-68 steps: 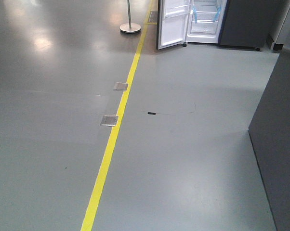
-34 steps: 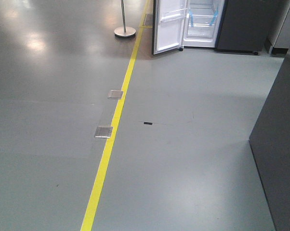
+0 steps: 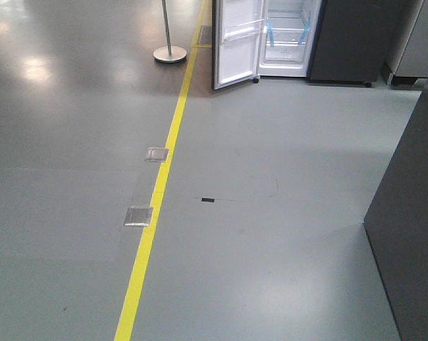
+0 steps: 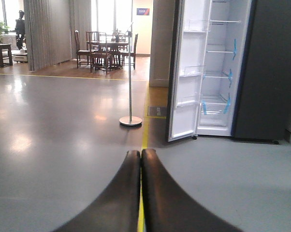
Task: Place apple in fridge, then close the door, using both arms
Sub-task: 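Drive the base toward the open white refrigerator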
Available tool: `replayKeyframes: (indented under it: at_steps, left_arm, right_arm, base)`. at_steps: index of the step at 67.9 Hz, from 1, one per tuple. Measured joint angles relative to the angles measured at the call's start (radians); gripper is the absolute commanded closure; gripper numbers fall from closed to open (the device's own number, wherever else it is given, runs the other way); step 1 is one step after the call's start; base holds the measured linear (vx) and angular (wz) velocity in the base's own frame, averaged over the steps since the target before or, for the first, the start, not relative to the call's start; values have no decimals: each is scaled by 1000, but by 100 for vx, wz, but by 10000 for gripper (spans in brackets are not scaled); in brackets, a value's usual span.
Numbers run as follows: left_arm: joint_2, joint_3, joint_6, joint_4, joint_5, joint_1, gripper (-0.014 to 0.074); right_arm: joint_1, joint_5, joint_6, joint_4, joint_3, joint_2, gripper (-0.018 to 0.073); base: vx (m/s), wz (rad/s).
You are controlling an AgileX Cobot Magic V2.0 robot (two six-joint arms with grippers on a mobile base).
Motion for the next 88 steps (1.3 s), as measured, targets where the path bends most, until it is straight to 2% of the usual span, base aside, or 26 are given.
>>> replayKeyframes:
  at_steps: [88]
  left_arm:
    - [0, 0, 0, 0, 0, 0, 603]
  right_arm:
    - [0, 0, 0, 0, 0, 0, 363]
  base:
    - [26, -7]
